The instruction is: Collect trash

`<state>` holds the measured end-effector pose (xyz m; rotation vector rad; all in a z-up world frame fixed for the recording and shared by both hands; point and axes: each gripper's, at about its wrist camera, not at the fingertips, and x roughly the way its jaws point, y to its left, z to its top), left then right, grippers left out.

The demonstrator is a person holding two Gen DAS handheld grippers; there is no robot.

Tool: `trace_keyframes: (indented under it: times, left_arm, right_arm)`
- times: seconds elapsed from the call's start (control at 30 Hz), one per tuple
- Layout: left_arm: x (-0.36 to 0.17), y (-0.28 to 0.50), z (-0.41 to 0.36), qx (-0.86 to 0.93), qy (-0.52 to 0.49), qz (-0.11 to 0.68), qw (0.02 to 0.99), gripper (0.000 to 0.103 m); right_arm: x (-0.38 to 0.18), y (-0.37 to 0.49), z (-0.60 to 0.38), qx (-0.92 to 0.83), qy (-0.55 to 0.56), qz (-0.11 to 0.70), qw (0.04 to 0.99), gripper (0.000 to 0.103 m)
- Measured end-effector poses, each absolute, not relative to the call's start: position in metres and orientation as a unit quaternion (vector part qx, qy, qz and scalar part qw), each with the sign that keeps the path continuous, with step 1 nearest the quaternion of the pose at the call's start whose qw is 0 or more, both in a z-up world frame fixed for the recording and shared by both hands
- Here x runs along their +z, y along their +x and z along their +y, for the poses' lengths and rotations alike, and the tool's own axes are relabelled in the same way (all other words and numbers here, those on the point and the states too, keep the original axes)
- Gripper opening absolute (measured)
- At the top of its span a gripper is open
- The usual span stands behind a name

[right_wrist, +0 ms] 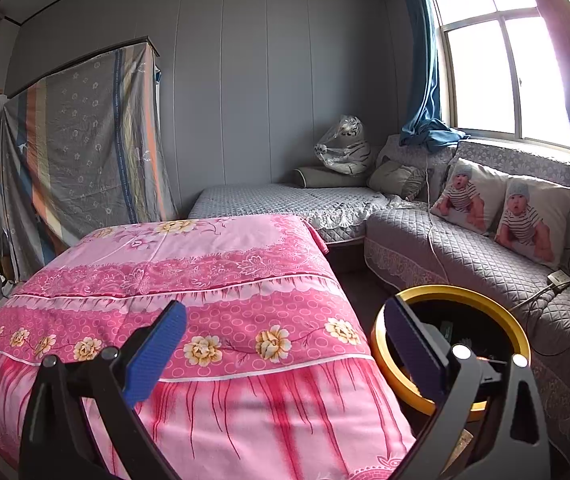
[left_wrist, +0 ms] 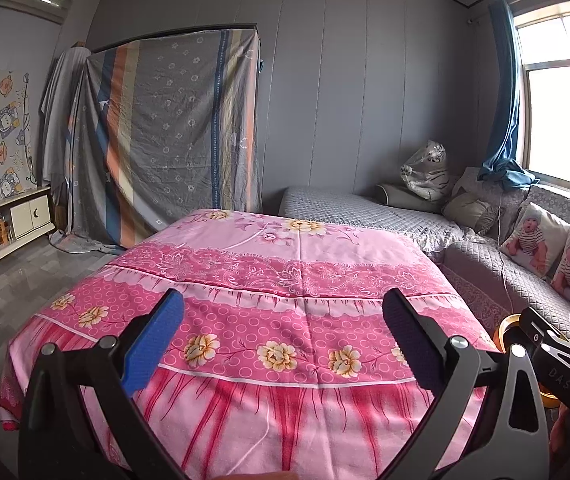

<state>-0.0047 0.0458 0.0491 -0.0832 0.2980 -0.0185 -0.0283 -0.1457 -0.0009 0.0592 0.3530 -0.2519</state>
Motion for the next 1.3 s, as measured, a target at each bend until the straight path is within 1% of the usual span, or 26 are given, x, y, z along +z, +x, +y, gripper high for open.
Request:
trace_keyframes:
  times: [1.3]
  left_arm:
    - [0.0418, 0.0037, 0.0402, -0.015, -0.039, 0.18, 0.983, 0.095]
  right_arm:
    - [-0.0103, -0.0222, -0.153, -0.122, 0.044, 0.198, 0.972, 0.095]
